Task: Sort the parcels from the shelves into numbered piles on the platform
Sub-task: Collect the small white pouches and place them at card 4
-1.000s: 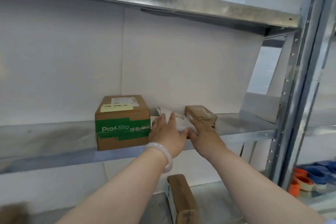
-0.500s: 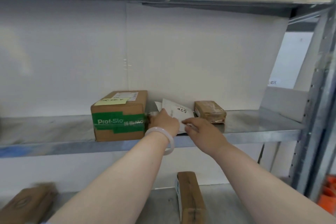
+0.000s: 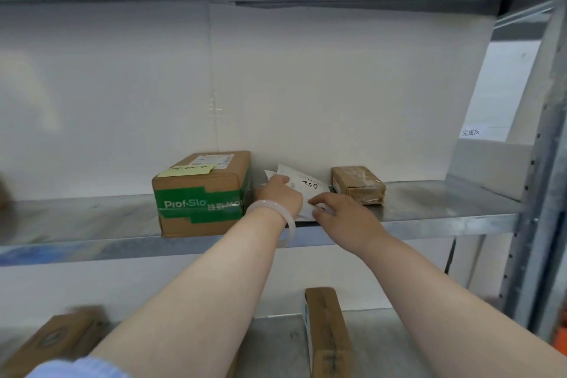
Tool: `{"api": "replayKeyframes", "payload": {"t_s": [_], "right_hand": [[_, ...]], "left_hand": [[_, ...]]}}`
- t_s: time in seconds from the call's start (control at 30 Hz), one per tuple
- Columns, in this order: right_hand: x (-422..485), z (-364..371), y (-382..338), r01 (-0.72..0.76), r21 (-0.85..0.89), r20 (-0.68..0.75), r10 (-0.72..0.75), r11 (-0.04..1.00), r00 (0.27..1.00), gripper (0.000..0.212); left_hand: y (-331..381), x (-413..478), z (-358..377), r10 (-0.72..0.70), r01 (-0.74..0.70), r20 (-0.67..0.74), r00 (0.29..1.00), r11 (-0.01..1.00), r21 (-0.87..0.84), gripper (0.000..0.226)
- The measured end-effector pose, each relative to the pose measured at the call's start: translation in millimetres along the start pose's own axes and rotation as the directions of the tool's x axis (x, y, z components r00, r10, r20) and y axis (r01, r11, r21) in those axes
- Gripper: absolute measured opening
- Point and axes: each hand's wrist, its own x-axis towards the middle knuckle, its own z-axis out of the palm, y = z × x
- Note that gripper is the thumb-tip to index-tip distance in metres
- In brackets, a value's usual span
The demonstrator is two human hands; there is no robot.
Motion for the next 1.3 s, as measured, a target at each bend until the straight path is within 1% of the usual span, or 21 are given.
{"api": "replayKeyframes", "payload": {"t_s": [0.13, 0.23, 0.3, 0.37, 0.43, 0.5, 0.57, 0.63, 0.7, 0.8, 0.87, 0.93, 1.0, 1.1, 1.23, 1.3], "right_hand": [[-1.7, 1.4, -0.1, -0.005, -0.002, -0.011, 0.005, 1.000, 1.000, 0.029], [-2.4, 2.5, -0.7, 0.000, -0.010, -0.025, -0.001, 1.000, 1.000, 0.029], [-2.1, 3.7, -0.9, 0.004, -0.007, -0.028, -0.005, 1.000, 1.000, 0.029], [-2.3, 6.2, 1.0, 0.011, 0.022, -0.046, -0.010, 1.000, 0.999, 0.029], [-3.7, 8.0, 3.5, 0.037, 0.086, -0.100, -0.028, 0.996, 0.995, 0.029], [-4.6, 8.6, 5.4, 0.062, 0.193, -0.186, -0.026, 0.979, 0.982, 0.032], [-4.9, 6.4, 5.1, 0.062, 0.300, -0.276, 0.025, 0.952, 0.961, 0.038], [-5.6, 1.8, 2.6, 0.078, 0.372, -0.348, 0.061, 0.925, 0.936, 0.045], [-8.6, -5.8, -3.3, 0.130, 0.463, -0.367, 0.056, 0.877, 0.929, 0.049], [-17.9, -21.1, -22.4, 0.189, 0.678, -0.297, 0.029, 0.711, 0.955, 0.050], [-23.1, -27.8, -38.9, 0.249, 0.718, -0.333, 0.006, 0.650, 0.943, 0.048], [-26.7, -29.5, -60.4, 0.326, 0.730, -0.392, -0.023, 0.600, 0.920, 0.045], [-30.6, -25.1, -84.4, 0.383, 0.750, -0.412, -0.073, 0.539, 0.908, 0.044], [-36.0, -7.6, -122.7, 0.413, 0.763, -0.396, -0.145, 0.496, 0.906, 0.045], [-43.9, 36.2, -178.7, 0.393, 0.791, -0.329, -0.216, 0.469, 0.919, 0.044], [-51.5, 62.1, -208.6, 0.403, 0.773, -0.297, -0.282, 0.490, 0.912, 0.044]], "left_hand": [[-5.9, 5.3, -2.5, -0.010, 0.009, -0.011, 1.000, 0.993, -0.114, 0.059], [-8.8, 5.4, -4.3, 0.038, -0.035, 0.023, 0.999, 0.995, -0.096, 0.054], [-10.7, 3.9, -5.7, 0.086, -0.085, 0.012, 0.996, 0.994, -0.072, 0.052], [-12.8, 1.5, -5.9, 0.114, -0.115, -0.008, 0.993, 0.987, -0.114, 0.054], [-14.7, -1.3, -6.5, 0.142, -0.148, -0.046, 0.989, 0.968, -0.203, 0.056], [-17.0, -4.6, -6.9, 0.192, -0.214, -0.106, 0.976, 0.944, -0.252, 0.056], [-19.2, -8.2, -8.3, 0.244, -0.278, -0.150, 0.958, 0.916, -0.290, 0.055], [-19.3, -12.9, -12.4, 0.276, -0.317, -0.161, 0.947, 0.881, -0.351, 0.054], [-18.7, -18.7, -20.3, 0.321, -0.365, -0.175, 0.931, 0.842, -0.398, 0.053], [-14.5, -32.3, -39.6, 0.379, -0.430, -0.203, 0.903, 0.781, -0.453, 0.051], [-10.5, -45.5, -55.8, 0.402, -0.461, -0.227, 0.887, 0.736, -0.495, 0.049], [-10.0, -57.7, -74.9, 0.432, -0.505, -0.264, 0.863, 0.706, -0.497, 0.046], [-16.1, -65.6, -97.1, 0.424, -0.530, -0.318, 0.848, 0.710, -0.464, 0.047], [-38.3, -72.3, -134.3, 0.363, -0.501, -0.361, 0.859, 0.740, -0.449, 0.048], [-84.6, -93.1, -187.1, 0.305, -0.501, -0.450, 0.840, 0.756, -0.422, 0.049], [-114.3, -109.0, -215.8, 0.265, -0.491, -0.483, 0.835, 0.755, -0.435, 0.048]]}}
